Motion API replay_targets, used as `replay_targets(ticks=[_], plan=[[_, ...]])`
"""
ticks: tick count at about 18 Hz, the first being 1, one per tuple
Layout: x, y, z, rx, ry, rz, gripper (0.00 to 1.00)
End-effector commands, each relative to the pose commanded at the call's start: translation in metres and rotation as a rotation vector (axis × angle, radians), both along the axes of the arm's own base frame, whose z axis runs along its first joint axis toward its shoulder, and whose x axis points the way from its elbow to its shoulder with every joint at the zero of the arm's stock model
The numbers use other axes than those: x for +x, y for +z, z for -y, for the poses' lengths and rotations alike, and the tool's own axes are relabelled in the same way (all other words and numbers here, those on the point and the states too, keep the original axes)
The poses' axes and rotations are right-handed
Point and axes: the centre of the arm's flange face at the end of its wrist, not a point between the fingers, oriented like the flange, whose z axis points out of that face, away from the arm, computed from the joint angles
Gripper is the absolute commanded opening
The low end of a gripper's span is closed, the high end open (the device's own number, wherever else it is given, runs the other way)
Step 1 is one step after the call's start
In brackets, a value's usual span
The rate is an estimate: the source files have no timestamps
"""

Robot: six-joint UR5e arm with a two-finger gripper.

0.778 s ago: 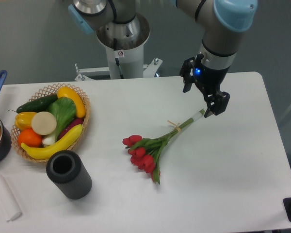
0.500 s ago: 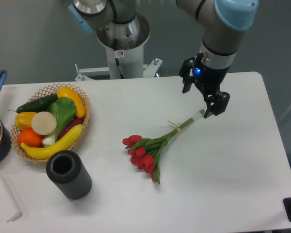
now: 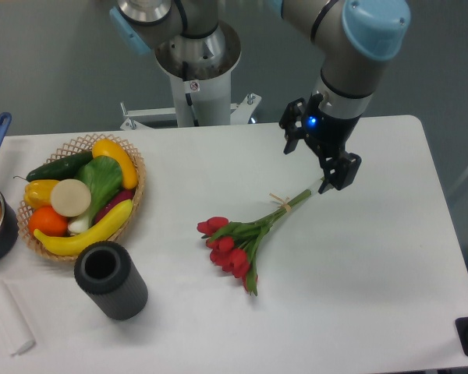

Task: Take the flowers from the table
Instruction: 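Move the open gripper down toward the tied stems of the red tulips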

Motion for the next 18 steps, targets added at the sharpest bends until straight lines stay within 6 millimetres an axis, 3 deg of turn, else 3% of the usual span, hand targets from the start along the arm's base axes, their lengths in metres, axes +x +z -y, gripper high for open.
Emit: replay_targets(ticks=[8, 18], plan=[[0.023, -0.086, -0.005, -0.052, -0.004, 0.085, 1.00], [0.037, -0.156, -0.036, -0.058, 0.071, 0.066, 1.00]])
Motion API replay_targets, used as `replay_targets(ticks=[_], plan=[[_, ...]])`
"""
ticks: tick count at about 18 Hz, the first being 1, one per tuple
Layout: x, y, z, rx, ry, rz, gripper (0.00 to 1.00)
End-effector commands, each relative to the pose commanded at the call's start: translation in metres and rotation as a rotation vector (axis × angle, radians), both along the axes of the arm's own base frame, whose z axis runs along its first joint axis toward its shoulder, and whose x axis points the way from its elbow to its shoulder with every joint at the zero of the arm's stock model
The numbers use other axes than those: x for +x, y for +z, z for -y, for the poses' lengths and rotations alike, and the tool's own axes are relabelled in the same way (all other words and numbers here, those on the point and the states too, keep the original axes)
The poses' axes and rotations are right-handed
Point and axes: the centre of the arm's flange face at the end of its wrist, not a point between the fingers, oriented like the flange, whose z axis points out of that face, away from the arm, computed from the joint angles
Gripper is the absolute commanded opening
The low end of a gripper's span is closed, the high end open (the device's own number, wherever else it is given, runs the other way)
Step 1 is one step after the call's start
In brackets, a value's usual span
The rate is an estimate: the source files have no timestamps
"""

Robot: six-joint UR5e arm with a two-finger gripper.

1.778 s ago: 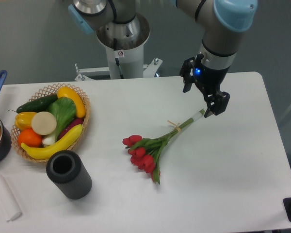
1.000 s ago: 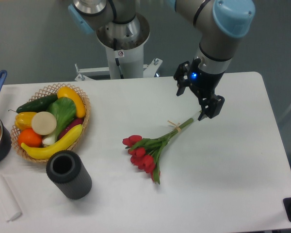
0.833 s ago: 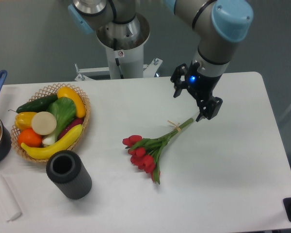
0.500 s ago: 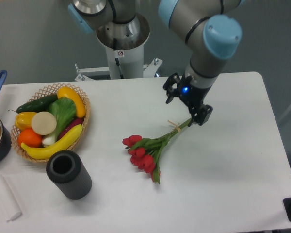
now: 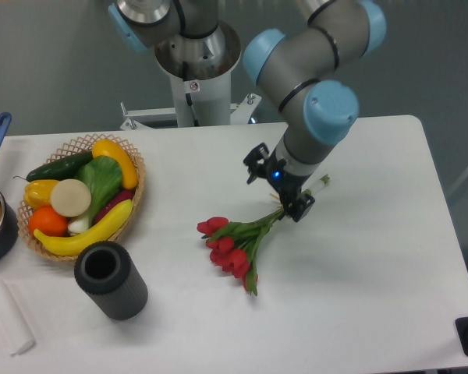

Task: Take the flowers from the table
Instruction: 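Move the open gripper down toward the tied stems of the red tulips, then lower the gripper around the tulip stems and close it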

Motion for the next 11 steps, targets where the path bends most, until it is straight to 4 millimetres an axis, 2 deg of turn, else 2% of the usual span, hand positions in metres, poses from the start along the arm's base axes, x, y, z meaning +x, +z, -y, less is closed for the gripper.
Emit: replay_targets(ticks=[1, 4, 8, 11], plan=[[0.001, -0.008, 0.001, -0.005, 0.002, 0.008, 1.00], [-0.001, -0.013, -0.001, -0.003, 0.005, 0.003, 1.00], [-0.010, -0.031, -0.007, -0.010, 0.125, -0.005, 1.00], [-0.010, -0.037, -0.006, -0.009, 0.128, -0.006, 1.00]])
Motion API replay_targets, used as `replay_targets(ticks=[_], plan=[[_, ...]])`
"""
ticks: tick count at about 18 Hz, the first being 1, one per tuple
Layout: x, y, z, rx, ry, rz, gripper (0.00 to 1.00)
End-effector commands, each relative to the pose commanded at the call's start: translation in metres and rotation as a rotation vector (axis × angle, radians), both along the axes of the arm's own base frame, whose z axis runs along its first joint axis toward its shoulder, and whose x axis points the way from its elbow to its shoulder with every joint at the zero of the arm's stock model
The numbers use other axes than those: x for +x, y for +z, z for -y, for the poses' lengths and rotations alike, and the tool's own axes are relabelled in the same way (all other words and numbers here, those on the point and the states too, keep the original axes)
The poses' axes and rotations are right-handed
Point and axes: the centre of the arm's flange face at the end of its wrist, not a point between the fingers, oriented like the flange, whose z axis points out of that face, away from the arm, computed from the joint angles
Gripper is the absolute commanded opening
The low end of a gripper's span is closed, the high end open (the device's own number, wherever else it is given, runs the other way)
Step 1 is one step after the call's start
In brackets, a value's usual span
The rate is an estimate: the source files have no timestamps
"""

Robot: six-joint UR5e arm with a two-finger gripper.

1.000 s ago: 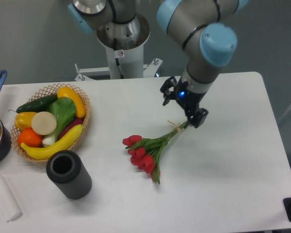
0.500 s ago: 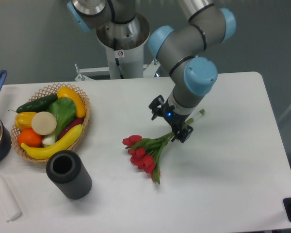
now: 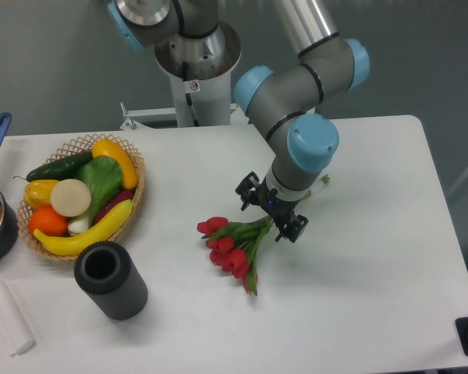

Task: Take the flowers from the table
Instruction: 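Lower the gripper around the tulip stems and close it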

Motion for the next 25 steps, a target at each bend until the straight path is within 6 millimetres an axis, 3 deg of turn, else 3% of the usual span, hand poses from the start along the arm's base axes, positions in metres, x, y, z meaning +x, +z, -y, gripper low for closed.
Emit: replay_targets(ticks=[7, 17, 22, 23, 25], plan=[[0.009, -0.022, 0.009, -0.062, -0.027, 0.011, 1.00], [0.020, -0.053, 0.001, -0.076, -0.046, -0.025, 1.00], [0.022, -0.057, 0.001, -0.072, -0.050, -0.028, 1.00], [0.022, -0.057, 0.001, -0.072, -0.049, -0.028, 0.98], [0.022, -0.055, 0.001, -0.069, -0.050, -0.030, 0.78]])
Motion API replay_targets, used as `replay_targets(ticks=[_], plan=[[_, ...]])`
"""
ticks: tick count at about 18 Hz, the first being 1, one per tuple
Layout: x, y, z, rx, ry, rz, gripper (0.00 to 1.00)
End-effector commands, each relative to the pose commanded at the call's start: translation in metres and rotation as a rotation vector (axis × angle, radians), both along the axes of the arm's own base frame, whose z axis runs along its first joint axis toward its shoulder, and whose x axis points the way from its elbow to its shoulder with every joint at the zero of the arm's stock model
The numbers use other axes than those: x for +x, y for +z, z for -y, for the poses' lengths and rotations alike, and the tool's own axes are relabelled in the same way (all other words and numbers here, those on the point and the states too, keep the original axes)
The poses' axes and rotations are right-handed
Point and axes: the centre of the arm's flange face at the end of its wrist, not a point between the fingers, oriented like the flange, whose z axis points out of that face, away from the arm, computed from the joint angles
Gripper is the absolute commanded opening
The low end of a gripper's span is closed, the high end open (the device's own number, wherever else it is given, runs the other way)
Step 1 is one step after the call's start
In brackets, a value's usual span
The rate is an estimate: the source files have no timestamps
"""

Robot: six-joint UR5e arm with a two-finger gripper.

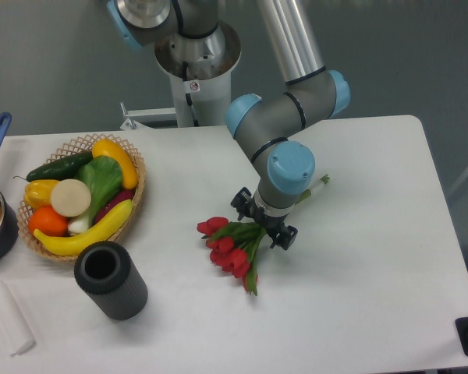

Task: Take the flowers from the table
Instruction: 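Lower the gripper around the tulip stems and close it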

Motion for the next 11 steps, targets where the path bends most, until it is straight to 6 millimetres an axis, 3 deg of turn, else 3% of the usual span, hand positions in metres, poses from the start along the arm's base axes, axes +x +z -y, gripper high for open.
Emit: replay_targets(ticks=[1, 3, 11], plan=[[0.0000, 0.0000, 0.0000, 0.000, 0.001, 0.000, 0.68], [0.0001, 0.0018, 0.0000, 0.001, 0.003, -0.002, 0.58], [0.0000, 0.0035, -0.0010, 0.005, 0.005, -0.007, 0.48]])
